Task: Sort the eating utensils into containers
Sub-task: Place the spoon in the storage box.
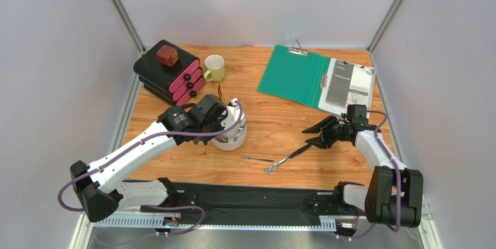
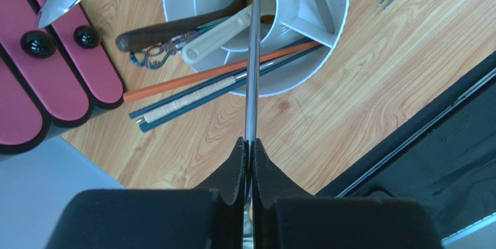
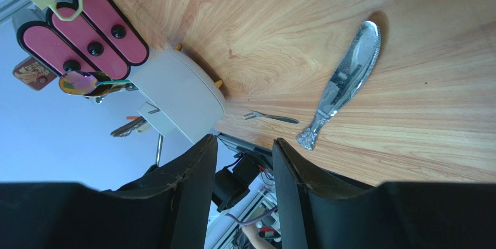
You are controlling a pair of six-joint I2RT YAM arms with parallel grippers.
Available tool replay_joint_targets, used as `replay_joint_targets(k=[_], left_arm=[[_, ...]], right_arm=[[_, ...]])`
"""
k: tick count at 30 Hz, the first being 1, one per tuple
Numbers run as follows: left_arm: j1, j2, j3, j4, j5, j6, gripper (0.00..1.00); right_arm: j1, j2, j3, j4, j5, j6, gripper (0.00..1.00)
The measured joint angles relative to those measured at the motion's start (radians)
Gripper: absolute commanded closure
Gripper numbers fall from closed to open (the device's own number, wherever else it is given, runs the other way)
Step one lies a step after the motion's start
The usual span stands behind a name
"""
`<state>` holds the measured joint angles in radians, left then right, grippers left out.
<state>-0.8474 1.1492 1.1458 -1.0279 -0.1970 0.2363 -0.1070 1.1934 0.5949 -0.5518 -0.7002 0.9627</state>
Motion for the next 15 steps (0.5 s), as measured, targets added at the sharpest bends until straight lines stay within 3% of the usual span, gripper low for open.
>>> replay_joint_targets(k=[15], left_arm=[[-0.013,0.132,0.031,0.06,-0.171,0.038,0.99]], right_arm=[[0.0,0.002,-0.046,0.034,-0.04,0.009,0.55]])
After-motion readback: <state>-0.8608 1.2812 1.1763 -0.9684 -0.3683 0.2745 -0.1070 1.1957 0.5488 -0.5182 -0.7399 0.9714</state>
